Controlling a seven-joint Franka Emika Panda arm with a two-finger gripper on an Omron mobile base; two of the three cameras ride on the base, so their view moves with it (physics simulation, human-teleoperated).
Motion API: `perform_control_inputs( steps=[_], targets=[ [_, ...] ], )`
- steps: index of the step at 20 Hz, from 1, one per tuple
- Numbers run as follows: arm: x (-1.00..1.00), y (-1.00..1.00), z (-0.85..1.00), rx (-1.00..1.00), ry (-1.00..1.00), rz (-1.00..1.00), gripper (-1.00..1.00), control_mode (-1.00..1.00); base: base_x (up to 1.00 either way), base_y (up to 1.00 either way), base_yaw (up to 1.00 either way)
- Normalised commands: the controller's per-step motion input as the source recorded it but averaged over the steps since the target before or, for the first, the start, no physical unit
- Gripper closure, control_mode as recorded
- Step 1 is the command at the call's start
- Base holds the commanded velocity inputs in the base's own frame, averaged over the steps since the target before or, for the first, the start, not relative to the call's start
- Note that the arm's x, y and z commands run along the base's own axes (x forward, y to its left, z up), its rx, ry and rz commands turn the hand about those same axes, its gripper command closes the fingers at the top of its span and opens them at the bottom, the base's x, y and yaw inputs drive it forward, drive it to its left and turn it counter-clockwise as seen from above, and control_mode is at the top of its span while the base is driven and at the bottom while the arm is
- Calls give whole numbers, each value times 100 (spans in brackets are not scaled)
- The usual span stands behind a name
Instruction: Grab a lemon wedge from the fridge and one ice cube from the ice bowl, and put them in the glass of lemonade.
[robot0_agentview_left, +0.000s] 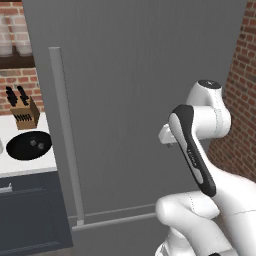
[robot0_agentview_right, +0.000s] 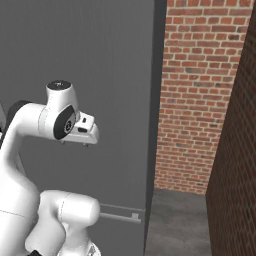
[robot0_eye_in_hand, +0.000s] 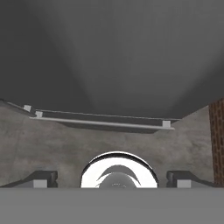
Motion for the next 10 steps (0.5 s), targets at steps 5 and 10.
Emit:
perform_control_inputs(
  steps=[5, 10],
  targets=[
    [-46, 0, -38, 0, 3, 0, -100, -100, 0, 0, 0],
    [-61, 0, -42, 0, 2, 0, -100, -100, 0, 0, 0]
  ],
)
